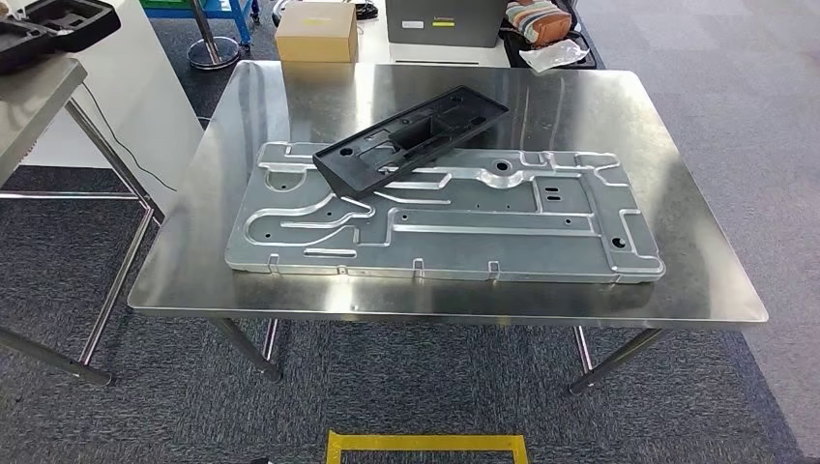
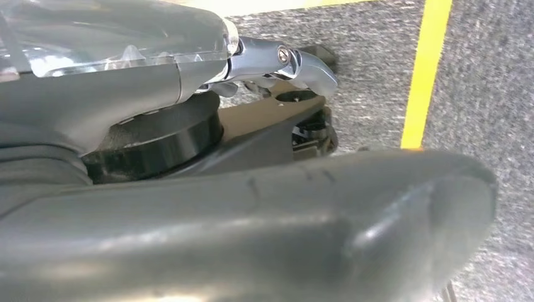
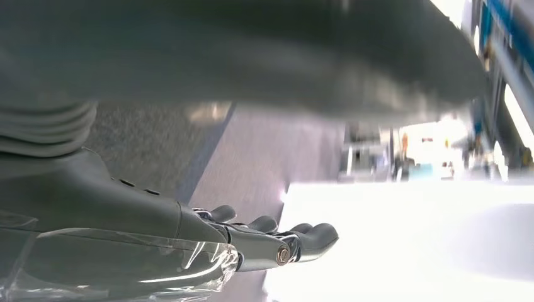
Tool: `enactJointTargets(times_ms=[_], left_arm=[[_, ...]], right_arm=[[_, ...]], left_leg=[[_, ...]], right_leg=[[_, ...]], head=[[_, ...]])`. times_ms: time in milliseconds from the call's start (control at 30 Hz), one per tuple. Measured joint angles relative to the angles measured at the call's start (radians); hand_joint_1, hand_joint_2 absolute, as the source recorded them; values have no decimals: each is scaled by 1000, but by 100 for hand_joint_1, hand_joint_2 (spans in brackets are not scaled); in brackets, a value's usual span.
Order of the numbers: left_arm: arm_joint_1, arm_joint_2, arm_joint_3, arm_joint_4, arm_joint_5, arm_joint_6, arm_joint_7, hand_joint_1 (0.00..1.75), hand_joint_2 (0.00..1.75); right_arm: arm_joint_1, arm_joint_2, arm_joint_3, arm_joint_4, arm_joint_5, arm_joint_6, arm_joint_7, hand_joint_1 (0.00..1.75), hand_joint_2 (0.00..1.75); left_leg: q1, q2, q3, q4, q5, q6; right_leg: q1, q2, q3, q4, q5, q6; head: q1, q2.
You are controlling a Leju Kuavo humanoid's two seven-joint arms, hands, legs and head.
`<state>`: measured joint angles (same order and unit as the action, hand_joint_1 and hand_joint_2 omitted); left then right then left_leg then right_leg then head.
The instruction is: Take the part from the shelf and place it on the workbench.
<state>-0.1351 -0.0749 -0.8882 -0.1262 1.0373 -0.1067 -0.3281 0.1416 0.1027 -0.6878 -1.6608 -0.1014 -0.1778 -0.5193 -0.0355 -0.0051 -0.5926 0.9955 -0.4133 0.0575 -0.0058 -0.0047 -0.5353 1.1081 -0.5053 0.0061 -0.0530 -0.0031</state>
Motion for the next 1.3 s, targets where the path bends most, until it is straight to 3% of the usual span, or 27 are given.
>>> enactJointTargets(times_ms=[67,167,233,300,333,367,400,467,500,567,600,667,700,733,800,833,867,900,933,967,1033,1067,1100,1167,1200,1233,1300], left_arm=[[-1,0,-1,-2,0,4,-7,0,0],[1,6,-3,-2,-2,7,-21,0,0],[3,10,-4,-2,-2,9,-31,0,0],[3,15,-4,-2,-1,9,-38,0,0],[3,19,-5,-2,-1,9,-39,0,0],[5,23,-7,-2,-1,9,-38,0,0],[8,27,-9,-2,-1,9,-36,0,0],[15,34,-16,-3,-2,8,-32,0,0],[17,36,-20,-4,-2,8,-30,0,0],[19,39,-27,-6,-3,8,-27,0,0],[20,40,-29,-7,-3,9,-27,0,0],[21,41,-31,-7,-3,9,-29,0,0],[20,42,-33,-7,-2,9,-29,0,0],[20,44,-34,-7,-2,9,-30,0,0],[18,47,-35,-7,-1,9,-35,0,0],[18,48,-35,-7,0,9,-38,0,0],[17,48,-35,-7,0,10,-41,0,0],[17,49,-35,-7,0,10,-43,0,0],[16,49,-35,-7,0,10,-43,0,0],[15,49,-35,-7,0,10,-43,0,0],[11,49,-36,-9,0,9,-37,0,0],[9,49,-38,-10,-1,9,-32,0,0],[7,49,-41,-11,-2,9,-26,0,0],[4,49,-47,-11,-3,10,-17,0,0],[4,49,-50,-11,-3,10,-15,0,0],[4,49,-52,-12,-3,11,-11,0,0],[2,50,-54,-12,-3,10,-2,0,0]], right_arm=[[-7,16,-34,7,-11,-11,-2,0,175],[-17,48,-96,34,-12,-10,14,0,175],[-28,69,-144,78,2,-3,27,0,175],[-43,81,-194,148,31,-8,25,0,175],[-53,83,-221,199,50,-18,19,0,175],[-64,84,-251,256,68,-28,10,0,175],[-75,83,-281,314,84,-37,-2,0,175],[-92,81,-333,418,103,-44,-25,0,175],[-99,78,-352,458,115,-54,-24,0,175],[-119,68,-382,553,159,-112,-3,0,175],[-132,60,-396,612,186,-157,7,0,175],[-155,40,-426,763,236,-269,19,0,175],[-162,33,-440,841,258,-318,36,0,175],[-168,27,-452,920,290,-356,69,0,175],[-177,26,-471,1048,395,-388,178,0,175],[-182,30,-481,1096,477,-389,246,0,175],[-187,35,-495,1133,563,-389,305,0,131],[-192,41,-511,1165,648,-389,355,0,87],[-198,46,-527,1193,718,-389,390,0,44],[-204,50,-540,1221,768,-390,409,0,0],[-218,56,-552,1271,832,-390,427,0,0],[-225,58,-554,1294,851,-390,429,0,0],[-232,59,-555,1314,866,-390,431,0,0],[-239,62,-556,1348,881,-390,431,0,0],[-241,63,-557,1362,885,-390,431,0,0],[-244,65,-557,1373,891,-390,433,0,0],[-247,66,-557,1391,912,-390,441,0,0]], left_leg=[[1,1,-7,0,16,-8],[4,0,-15,-1,27,-26],[6,-1,-35,48,-38,-40],[17,0,-60,160,-143,-55],[23,0,-65,220,-171,-62],[29,0,-62,262,-172,-68],[34,0,-46,275,-151,-75],[45,0,32,198,-93,-87],[47,-1,88,121,-93,-92],[46,-2,158,10,-123,-82],[44,-2,168,-13,-135,-72],[45,1,153,-14,-122,-48],[45,4,142,-14,-110,-38],[46,6,128,-15,-97,-29],[45,10,95,-13,-71,-21],[42,11,78,-12,-58,-20],[40,12,61,-10,-46,-21],[39,13,44,-7,-34,-23],[37,14,28,-4,-23,-25],[36,14,14,-2,-13,-28],[33,14,-6,2,5,-36],[32,15,-11,3,15,-41],[33,16,-14,2,24,-47],[36,16,-19,-1,39,-60],[38,15,-27,8,26,-65],[39,14,-38,32,-7,-70],[40,12,-69,134,-112,-77]], right_leg=[[10,-2,74,-114,-20,-16],[11,-7,72,-148,2,-27],[2,-10,50,-161,34,-34],[0,-12,20,-161,60,-35],[-1,-13,3,-160,72,-32],[-2,-13,-14,-157,83,-29],[-4,-14,-33,-151,94,-25],[-10,-14,-72,-130,110,-14],[-12,-13,-90,-117,116,-7],[-10,-10,-108,-100,129,6],[-9,-8,-110,-99,138,12],[-9,-7,-114,-101,147,23],[-11,-6,-120,-91,127,28],[-13,-5,-131,-62,85,32],[-15,-2,-161,55,-31,37],[-15,-2,-173,123,-70,38],[-15,-1,-176,175,-81,38],[-16,-1,-164,197,-66,36],[-15,-1,-134,184,-38,33],[-14,0,-86,133,-12,27],[-9,3,36,-28,-10,13],[-6,4,79,-93,-22,8],[-2,4,102,-133,-33,4],[-1,2,95,-149,-22,-4],[-2,-1,85,-152,-10,-11],[-4,-3,72,-155,4,-17],[-4,-7,42,-155,29,-25]], head=[[-1,0],[-1,0],[-1,0],[-2,0],[-2,0],[-2,0],[-2,0],[-2,0],[-2,0],[-2,0],[-2,0],[-2,0],[-2,0],[-2,0],[-2,0],[-2,0],[-2,0],[-2,0],[-2,0],[-2,0],[-2,0],[-2,0],[-2,0],[-2,0],[-2,0],[-2,0],[-2,0]])
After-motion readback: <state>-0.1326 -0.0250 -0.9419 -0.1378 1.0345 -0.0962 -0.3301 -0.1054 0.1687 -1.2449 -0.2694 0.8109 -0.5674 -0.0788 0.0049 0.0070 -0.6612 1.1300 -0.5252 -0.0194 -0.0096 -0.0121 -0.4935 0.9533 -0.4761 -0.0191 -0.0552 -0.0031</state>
